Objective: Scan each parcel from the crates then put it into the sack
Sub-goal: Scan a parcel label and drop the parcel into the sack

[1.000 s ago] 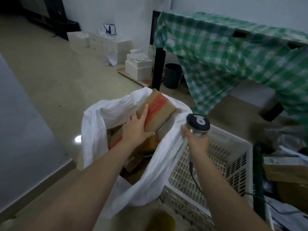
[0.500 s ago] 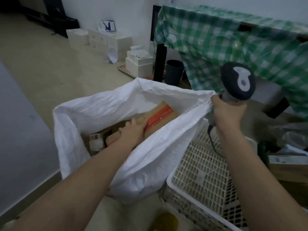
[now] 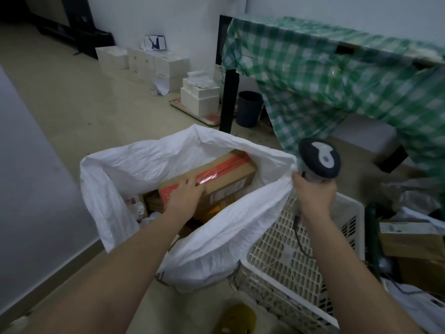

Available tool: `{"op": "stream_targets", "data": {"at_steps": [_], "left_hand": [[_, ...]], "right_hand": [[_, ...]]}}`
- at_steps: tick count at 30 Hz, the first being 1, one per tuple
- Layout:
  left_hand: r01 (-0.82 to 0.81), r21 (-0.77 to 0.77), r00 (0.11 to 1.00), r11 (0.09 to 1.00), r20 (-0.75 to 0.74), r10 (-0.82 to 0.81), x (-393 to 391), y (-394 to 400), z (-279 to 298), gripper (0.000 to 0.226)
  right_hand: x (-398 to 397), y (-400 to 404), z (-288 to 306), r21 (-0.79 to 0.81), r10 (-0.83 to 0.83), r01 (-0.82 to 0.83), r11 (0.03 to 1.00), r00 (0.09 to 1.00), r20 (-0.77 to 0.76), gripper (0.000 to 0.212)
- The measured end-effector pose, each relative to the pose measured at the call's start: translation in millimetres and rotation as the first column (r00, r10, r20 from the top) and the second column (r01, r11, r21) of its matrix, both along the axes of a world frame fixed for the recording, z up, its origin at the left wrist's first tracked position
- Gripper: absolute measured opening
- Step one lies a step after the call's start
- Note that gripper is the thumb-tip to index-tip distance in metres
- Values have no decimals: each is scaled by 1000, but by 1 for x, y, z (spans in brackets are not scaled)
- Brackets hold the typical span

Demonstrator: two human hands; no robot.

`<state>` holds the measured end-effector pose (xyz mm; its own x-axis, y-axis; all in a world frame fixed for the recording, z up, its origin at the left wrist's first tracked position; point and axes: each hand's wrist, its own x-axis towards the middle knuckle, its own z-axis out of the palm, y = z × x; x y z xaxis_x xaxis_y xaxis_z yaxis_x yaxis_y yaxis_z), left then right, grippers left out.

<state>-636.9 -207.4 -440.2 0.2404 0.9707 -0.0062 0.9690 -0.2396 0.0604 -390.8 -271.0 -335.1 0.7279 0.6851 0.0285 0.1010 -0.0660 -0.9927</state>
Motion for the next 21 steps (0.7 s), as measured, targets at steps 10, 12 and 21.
{"op": "stream_targets", "data": {"at_steps": [10, 12, 21], "left_hand": [[-55, -413, 965, 909, 211, 154, -22, 12, -29, 70], [7, -401, 924, 916, 352, 147, -21, 9, -20, 67], [105, -287, 623, 952, 765, 162, 32, -64, 75, 47]], "right_hand": [[23, -21, -14, 49, -41, 40, 998, 999, 32, 42], [24, -23, -16, 51, -42, 42, 998, 999, 7, 43], [31, -50, 3, -47, 16, -17, 999, 999, -31, 35]]}}
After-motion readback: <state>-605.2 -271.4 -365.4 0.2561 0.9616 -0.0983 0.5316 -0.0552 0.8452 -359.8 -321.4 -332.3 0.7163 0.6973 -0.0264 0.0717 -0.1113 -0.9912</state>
